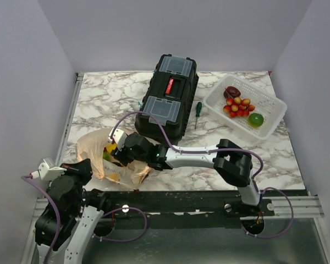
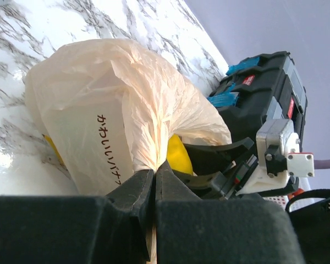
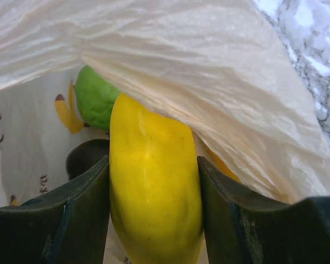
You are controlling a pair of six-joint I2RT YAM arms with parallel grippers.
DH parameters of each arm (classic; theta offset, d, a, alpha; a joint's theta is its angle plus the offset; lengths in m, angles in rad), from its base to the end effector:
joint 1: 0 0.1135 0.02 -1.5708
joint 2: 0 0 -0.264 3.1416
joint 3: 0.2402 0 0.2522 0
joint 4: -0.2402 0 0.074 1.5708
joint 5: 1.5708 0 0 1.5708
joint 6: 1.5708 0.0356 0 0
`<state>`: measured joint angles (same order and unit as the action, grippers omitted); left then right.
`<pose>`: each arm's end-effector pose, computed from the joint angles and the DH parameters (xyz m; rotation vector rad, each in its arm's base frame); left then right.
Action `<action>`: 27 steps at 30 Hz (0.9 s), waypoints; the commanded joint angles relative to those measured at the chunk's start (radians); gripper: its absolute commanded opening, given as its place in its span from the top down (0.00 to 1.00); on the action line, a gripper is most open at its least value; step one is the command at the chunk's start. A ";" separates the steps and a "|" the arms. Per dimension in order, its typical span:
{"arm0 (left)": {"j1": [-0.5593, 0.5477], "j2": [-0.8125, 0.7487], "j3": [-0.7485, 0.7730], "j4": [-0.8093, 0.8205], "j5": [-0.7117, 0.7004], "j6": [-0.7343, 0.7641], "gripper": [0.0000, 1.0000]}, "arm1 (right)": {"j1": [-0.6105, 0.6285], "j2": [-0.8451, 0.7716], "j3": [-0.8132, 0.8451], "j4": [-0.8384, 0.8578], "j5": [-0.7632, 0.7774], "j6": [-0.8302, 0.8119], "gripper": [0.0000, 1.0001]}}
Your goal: Take the fake fruits out of the plastic bag
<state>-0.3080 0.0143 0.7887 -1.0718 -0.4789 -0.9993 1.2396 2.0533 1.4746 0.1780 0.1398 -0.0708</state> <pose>-0.0044 0.0186 0.3005 -0.9308 1.6099 -0.4682 0.1611 0.4532 0.2210 -1.1558 1.6577 0.6198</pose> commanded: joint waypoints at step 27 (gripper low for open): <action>-0.022 0.029 -0.126 0.169 0.076 0.159 1.00 | -0.087 -0.590 -0.219 0.075 0.324 0.329 0.86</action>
<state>-0.3187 0.0696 0.6708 -0.9195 -0.4252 -0.8604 1.1976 1.5707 1.3220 0.2890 0.1757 0.2443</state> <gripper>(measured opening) 0.003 0.579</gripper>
